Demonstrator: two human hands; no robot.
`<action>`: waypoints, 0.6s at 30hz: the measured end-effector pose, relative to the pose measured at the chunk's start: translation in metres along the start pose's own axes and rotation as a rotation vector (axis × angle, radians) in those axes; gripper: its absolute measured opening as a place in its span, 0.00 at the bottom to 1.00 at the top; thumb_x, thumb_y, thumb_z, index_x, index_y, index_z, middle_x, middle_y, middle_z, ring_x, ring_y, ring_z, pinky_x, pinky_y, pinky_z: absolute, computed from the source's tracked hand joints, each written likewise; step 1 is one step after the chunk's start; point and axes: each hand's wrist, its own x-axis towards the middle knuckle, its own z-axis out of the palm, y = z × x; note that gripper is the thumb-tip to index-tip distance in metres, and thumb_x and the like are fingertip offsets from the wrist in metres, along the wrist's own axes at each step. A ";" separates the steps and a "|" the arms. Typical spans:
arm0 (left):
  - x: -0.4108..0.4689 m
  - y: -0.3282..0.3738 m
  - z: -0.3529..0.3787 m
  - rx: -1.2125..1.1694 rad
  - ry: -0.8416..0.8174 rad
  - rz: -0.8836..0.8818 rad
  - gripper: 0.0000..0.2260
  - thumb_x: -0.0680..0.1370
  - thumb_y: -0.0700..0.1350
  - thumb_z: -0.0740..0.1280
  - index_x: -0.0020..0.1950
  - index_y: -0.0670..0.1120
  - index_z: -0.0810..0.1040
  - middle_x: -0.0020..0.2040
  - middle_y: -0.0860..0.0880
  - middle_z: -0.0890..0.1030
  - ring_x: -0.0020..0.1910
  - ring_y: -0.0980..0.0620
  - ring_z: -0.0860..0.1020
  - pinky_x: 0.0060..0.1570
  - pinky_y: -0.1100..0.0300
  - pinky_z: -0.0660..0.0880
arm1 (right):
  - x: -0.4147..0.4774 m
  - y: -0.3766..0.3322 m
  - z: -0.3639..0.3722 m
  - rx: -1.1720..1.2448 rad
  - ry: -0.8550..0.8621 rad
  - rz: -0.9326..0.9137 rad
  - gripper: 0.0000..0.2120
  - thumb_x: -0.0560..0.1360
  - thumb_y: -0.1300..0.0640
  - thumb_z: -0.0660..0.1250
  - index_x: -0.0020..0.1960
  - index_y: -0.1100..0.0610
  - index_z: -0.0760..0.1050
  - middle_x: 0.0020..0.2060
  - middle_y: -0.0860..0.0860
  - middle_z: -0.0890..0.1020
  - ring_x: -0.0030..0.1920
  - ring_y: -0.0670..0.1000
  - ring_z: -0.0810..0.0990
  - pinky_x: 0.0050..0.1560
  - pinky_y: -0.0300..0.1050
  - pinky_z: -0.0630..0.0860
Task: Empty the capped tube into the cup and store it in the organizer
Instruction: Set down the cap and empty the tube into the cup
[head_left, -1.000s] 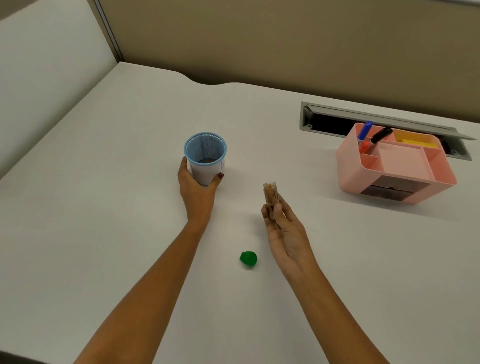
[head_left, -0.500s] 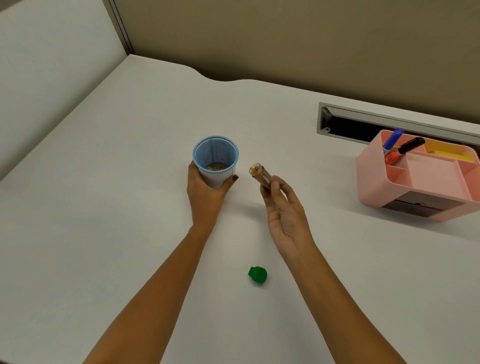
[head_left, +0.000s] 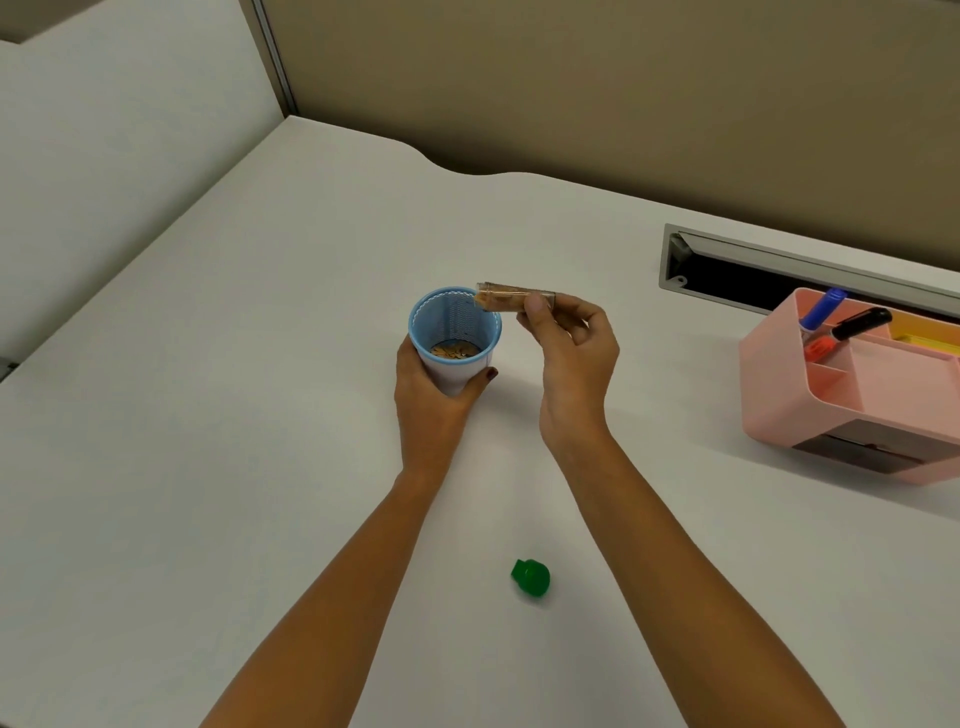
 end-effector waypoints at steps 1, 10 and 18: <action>0.000 0.000 0.000 -0.002 0.000 -0.003 0.37 0.65 0.52 0.78 0.69 0.50 0.65 0.63 0.53 0.74 0.61 0.59 0.73 0.59 0.71 0.72 | 0.002 0.001 0.002 -0.043 0.000 -0.032 0.12 0.71 0.61 0.75 0.53 0.59 0.77 0.48 0.54 0.84 0.48 0.52 0.85 0.54 0.44 0.81; 0.000 -0.005 0.001 0.002 -0.011 -0.033 0.38 0.65 0.56 0.77 0.69 0.48 0.65 0.64 0.53 0.73 0.61 0.64 0.72 0.59 0.72 0.71 | 0.005 0.009 0.007 -0.292 -0.048 -0.309 0.12 0.71 0.60 0.75 0.52 0.56 0.77 0.45 0.47 0.84 0.45 0.41 0.83 0.46 0.30 0.78; 0.002 -0.005 0.001 0.036 0.001 -0.038 0.37 0.66 0.49 0.79 0.69 0.46 0.65 0.65 0.48 0.74 0.58 0.71 0.70 0.57 0.77 0.69 | 0.003 0.010 0.011 -0.400 -0.103 -0.476 0.11 0.72 0.62 0.74 0.53 0.56 0.77 0.46 0.49 0.83 0.48 0.48 0.83 0.50 0.32 0.78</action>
